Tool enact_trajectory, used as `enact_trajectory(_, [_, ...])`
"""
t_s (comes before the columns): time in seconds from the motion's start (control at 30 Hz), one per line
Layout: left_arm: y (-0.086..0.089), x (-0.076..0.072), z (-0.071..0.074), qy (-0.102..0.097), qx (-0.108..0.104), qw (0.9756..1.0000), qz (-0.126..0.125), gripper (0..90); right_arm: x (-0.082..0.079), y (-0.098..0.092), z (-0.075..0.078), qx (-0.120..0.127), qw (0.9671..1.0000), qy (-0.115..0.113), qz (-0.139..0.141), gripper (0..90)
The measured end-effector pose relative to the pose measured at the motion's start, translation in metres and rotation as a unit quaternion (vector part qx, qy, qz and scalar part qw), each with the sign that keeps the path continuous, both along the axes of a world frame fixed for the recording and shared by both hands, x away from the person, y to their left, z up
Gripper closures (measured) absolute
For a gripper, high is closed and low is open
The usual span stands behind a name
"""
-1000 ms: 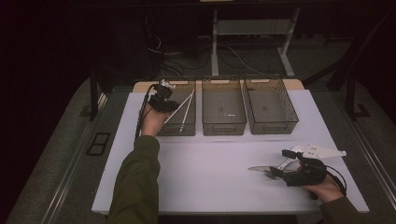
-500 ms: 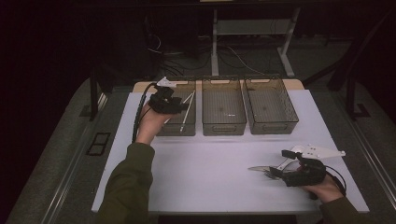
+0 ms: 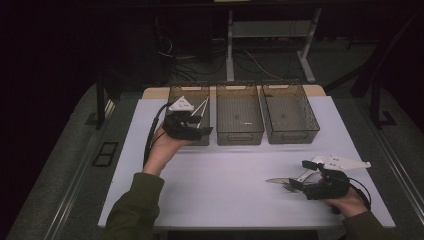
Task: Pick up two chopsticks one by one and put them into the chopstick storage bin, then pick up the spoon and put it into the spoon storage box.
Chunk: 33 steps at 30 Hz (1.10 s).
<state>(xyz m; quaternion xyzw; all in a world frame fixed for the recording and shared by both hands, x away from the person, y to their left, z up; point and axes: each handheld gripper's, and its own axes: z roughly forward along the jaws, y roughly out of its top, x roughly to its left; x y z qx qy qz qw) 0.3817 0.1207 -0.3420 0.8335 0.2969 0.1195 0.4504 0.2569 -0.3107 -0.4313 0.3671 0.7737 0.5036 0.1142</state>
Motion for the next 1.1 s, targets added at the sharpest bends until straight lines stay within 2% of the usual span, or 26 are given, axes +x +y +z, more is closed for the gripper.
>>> enact_trajectory(0.2, [-0.006,-0.018,-0.005,-0.003,-0.005,0.9998,-0.018,27.0,0.0,0.0,0.0,-0.001,1.0,0.004,0.001,10.8])
enact_trajectory(0.33, [-0.008,-0.03,-0.012,-0.007,-0.001,0.9995,-0.029,19.0,0.001,-0.001,-0.001,-0.001,1.0,-0.001,-0.002,10.8])
enact_trajectory(0.57, [0.0,-0.054,-0.029,-0.016,-0.01,0.9997,-0.014,6.6,0.0,0.001,0.0,-0.003,1.0,0.0,0.001,10.7])
enact_trajectory(0.67, [0.004,-0.063,-0.039,-0.007,-0.011,0.9998,-0.016,4.1,0.0,0.0,0.0,-0.001,1.0,0.0,-0.001,10.8])
enact_trajectory(0.83, [0.01,-0.076,-0.053,0.003,0.0,0.9997,-0.022,0.0,0.0,0.001,0.0,-0.002,1.0,0.001,0.0,10.8])
enact_trajectory(0.9, [0.013,-0.081,-0.058,0.007,-0.009,0.9996,-0.025,0.0,0.0,0.001,0.0,0.0,1.0,0.001,-0.001,10.8])
enact_trajectory(0.97, [0.015,-0.087,-0.062,-0.004,-0.009,0.9995,-0.029,0.0,-0.001,0.0,0.0,0.0,1.0,0.0,-0.001,10.7])
enact_trajectory(1.1, [0.02,-0.097,-0.068,-0.012,-0.016,0.9994,-0.029,0.0,-0.001,0.0,0.001,-0.001,1.0,0.0,0.001,10.8])
